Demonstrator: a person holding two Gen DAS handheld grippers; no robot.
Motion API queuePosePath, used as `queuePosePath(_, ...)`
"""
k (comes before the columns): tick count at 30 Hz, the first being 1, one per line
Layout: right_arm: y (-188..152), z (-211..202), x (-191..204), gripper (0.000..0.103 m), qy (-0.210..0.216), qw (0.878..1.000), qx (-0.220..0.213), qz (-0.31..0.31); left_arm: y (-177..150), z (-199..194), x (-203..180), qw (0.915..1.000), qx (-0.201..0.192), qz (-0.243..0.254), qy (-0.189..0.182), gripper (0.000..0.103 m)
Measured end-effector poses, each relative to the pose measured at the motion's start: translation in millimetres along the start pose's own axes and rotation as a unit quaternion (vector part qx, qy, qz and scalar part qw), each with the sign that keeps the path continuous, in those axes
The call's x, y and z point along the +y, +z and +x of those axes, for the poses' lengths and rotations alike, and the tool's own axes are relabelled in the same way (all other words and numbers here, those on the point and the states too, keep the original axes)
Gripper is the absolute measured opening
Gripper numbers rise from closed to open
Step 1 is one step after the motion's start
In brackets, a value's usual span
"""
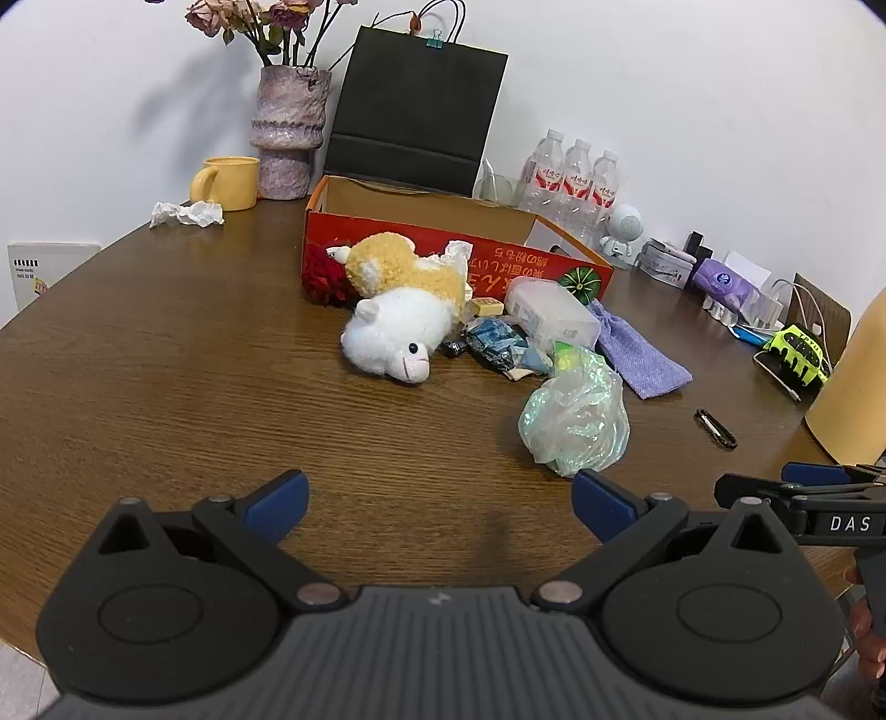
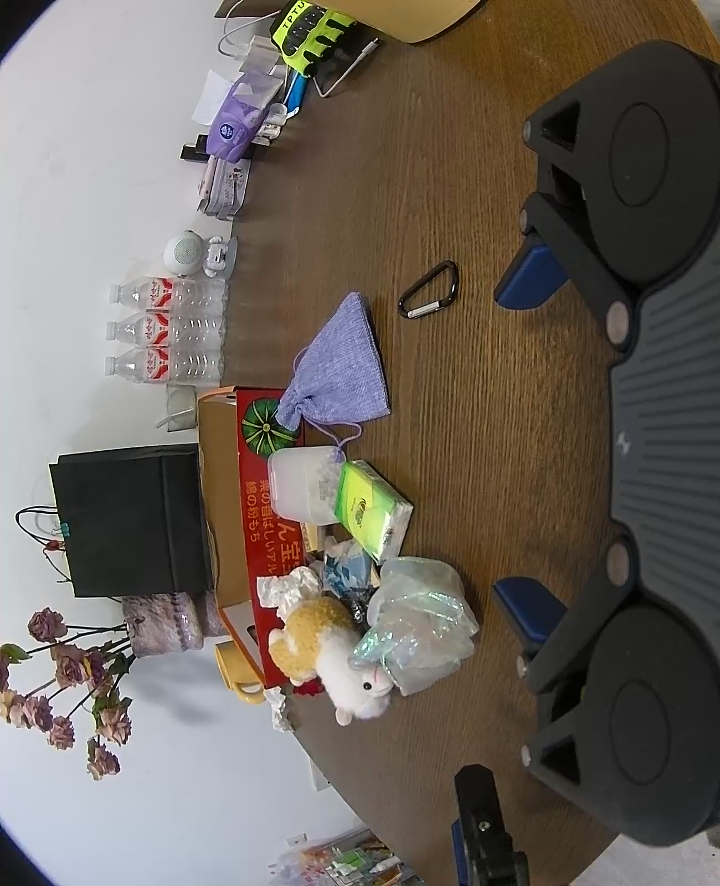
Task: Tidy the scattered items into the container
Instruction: 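Grasp the crinkled clear plastic bag with the left gripper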
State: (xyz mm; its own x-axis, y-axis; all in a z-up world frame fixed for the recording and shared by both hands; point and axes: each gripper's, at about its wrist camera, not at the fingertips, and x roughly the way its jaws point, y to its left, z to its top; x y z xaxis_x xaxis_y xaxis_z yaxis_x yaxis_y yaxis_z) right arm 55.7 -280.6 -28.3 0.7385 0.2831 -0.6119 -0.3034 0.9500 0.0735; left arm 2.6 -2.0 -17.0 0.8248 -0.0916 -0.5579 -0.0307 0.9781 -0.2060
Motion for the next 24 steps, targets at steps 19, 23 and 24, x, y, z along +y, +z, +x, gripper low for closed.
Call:
queuePosePath(19, 11.0, 14.1, -20.4, 0.103, -0.034, 0.999, -0.007, -0.006, 9.0, 20.3, -19.4, 0.9992, 0.019, 0.024, -0.025, 0.103)
queuePosePath(23, 20.4, 32.6, -39.4, 0.103, -0.058, 0.998, -0.002, -0.008, 20.7, 39.9, -34.1, 0.9982, 0.025, 0.037, -0.039, 0.103)
queuePosePath(24, 22.2, 37.5, -44.0, 0.103, -0.063, 0.998, 0.0, -0.01, 23.1, 45.0, -37.5, 0.9981, 0.026, 0.038, -0.041, 0.103)
